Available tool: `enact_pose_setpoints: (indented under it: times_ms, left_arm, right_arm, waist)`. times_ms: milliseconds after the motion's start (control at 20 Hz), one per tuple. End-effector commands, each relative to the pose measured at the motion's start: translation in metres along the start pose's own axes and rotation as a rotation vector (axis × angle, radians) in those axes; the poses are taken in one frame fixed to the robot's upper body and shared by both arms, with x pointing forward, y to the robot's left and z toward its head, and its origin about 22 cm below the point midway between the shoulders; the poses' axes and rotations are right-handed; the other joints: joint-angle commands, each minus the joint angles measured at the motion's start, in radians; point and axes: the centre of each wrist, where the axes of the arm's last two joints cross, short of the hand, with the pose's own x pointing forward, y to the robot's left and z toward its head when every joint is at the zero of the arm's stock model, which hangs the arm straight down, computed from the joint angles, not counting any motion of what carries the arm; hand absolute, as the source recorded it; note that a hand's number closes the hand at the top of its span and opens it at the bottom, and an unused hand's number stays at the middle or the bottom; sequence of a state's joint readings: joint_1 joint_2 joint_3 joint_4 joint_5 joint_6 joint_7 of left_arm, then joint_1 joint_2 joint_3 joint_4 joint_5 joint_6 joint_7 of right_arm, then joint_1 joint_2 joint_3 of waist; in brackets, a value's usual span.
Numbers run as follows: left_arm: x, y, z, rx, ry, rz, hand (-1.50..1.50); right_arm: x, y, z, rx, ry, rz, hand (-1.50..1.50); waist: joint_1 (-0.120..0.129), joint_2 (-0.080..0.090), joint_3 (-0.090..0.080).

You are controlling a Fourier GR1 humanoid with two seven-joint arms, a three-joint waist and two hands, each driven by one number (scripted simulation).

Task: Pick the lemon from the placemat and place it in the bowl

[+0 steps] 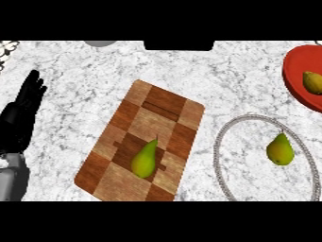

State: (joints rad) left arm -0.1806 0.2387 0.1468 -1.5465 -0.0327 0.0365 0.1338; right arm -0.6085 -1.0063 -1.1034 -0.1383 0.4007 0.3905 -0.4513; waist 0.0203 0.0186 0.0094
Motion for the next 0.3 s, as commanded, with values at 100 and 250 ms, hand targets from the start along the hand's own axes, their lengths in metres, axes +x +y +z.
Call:
enact_pose_setpoints:
  times_ms: [100, 250]
  left_arm:
    - [-0.009, -0.002, 0.013, 0.001, -0.003, -0.012, 0.0]
    - [-0.003, 0.003, -0.001, -0.007, 0.005, -0.001, 0.0]
  right_arm:
    - [-0.009, -0.037, 0.026, 0.05, -0.051, -0.085, -1.5]
    - [-0.005, -0.04, 0.025, 0.043, -0.078, -0.116, -1.5]
  waist:
    - [0.003, -0.005, 0.0]
    - [0.002, -0.002, 0.0]
